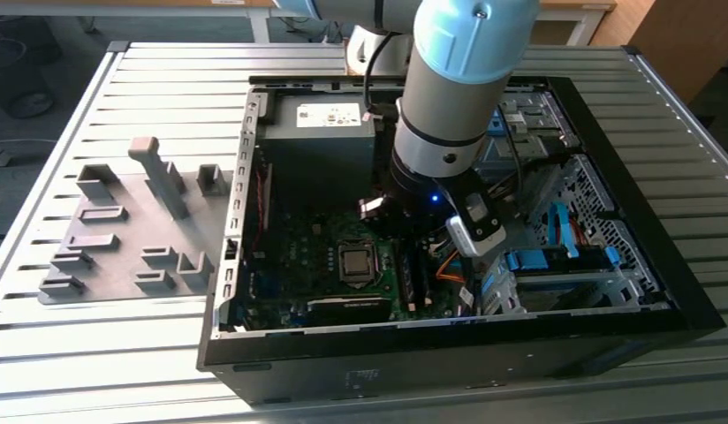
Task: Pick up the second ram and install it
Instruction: 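Insert the second ram into the second slot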
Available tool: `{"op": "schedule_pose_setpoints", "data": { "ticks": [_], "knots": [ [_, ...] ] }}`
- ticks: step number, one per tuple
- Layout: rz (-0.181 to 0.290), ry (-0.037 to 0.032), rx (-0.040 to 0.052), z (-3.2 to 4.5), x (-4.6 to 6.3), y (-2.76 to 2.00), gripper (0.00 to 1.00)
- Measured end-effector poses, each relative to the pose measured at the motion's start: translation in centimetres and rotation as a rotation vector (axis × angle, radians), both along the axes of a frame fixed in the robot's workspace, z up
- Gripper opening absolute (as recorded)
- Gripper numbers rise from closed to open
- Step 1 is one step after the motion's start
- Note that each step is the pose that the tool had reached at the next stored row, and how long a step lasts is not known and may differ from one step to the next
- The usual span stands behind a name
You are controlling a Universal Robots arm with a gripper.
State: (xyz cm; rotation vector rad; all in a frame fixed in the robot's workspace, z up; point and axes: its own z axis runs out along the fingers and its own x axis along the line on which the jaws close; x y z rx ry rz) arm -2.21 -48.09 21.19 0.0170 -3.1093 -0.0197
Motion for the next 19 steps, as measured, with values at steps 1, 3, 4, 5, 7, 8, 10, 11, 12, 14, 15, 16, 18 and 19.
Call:
{"op": "schedule_pose_setpoints", "data": {
  "ticks": [1,3,4,5,7,8,10,11,12,14,15,16,18,19],
  "knots": [
    [0.0,0.0001,0.0007,0.11,0.0,-0.01,0.14],
    [0.0,0.0,0.0033,0.15,0.0,-0.01,0.14],
    [0.0,0.0,0.0034,0.15,0.01,-0.01,0.14],
    [0.0,0.0001,0.0033,0.16,0.03,-0.02,0.14],
    [-0.001,0.0001,0.0034,0.15,0.06,-0.06,0.14],
    [-0.002,0.0002,0.0032,0.15,0.07,-0.1,0.14],
    [-0.002,0.0001,0.0032,0.14,0.1,-0.17,0.14],
    [-0.003,0.0001,0.0033,0.14,0.11,-0.2,0.14],
    [-0.004,0.0001,0.0034,0.13,0.12,-0.22,0.14],
    [-0.006,0.0001,0.0033,0.13,0.16,-0.22,0.14],
    [-0.007,0.0001,0.0034,0.12,0.18,-0.23,0.14],
    [-0.008,0.0001,0.0033,0.12,0.19,-0.23,0.14],
    [-0.011,0.0001,0.0032,0.1,0.22,-0.24,0.14],
    [-0.012,0.0001,0.0032,0.09,0.24,-0.23,0.14]
  ]
}}
